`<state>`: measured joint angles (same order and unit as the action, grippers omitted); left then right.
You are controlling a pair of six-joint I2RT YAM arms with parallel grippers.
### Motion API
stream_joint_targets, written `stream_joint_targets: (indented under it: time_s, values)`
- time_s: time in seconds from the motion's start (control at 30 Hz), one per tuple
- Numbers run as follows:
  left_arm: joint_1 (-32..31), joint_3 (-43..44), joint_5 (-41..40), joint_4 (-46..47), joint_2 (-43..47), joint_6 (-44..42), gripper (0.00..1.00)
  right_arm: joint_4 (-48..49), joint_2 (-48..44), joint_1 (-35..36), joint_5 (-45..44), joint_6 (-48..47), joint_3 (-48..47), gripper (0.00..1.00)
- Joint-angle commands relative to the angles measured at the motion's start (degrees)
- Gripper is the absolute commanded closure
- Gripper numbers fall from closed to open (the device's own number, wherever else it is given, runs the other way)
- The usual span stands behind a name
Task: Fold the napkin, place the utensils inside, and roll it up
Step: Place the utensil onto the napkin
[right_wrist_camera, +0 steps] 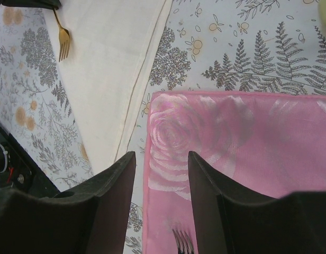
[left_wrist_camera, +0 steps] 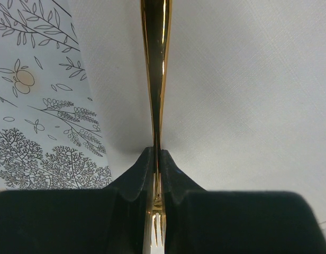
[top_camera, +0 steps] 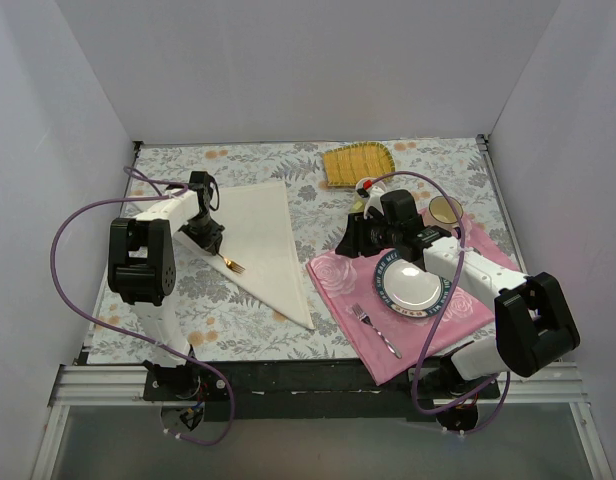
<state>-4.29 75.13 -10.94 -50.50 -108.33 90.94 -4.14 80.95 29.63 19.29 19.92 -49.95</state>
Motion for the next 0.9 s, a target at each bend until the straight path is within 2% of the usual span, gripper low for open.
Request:
stream_joint_targets:
  time_s: [0.0, 0.1, 0.2, 0.47, 0.67, 0.77, 0.8, 0.87]
  values:
    - [0.3, -1.2, 0.7, 0.9, 0.2, 0.6, 1.00, 2.6, -1.1, -0.2, 0.7, -0.7, 0.5, 0.48]
    - [0.3, -1.5, 0.2, 0.8, 0.3, 0.7, 0.99, 2.6, -1.1, -0.2, 0.9, -0.7, 0.6, 0.48]
    - [0.3, -1.6, 0.3, 1.0, 0.4, 0.9, 0.93, 2.6, -1.2, -0.3, 0.9, -0.8, 0.6, 0.48]
    - [0.3, -0.7, -1.1, 0.2, 2.2, 0.4, 0.64, 2.8, -1.1, -0.3, 1.5, -0.7, 0.5, 0.48]
    - [0.3, 4.1, -2.2, -2.6, 6.1, -2.6, 0.57, 1.5, -1.1, -0.3, 2.1, -2.1, -0.1, 0.48]
    - [0.3, 7.1, -6.7, -2.5, 10.4, -6.4, 0.41, 0.5, -1.2, -0.2, 2.1, -4.9, -0.3, 0.48]
    - [0.8, 7.4, -8.5, -1.9, 11.3, -7.5, 0.30, 0.3, -1.1, -0.1, 2.9, -5.8, -0.5, 0.48]
    - [2.5, 5.6, -9.7, 2.6, 14.0, -9.8, 0.22, -0.3, -0.5, 0.1, 4.1, -7.3, -0.8, 0.48]
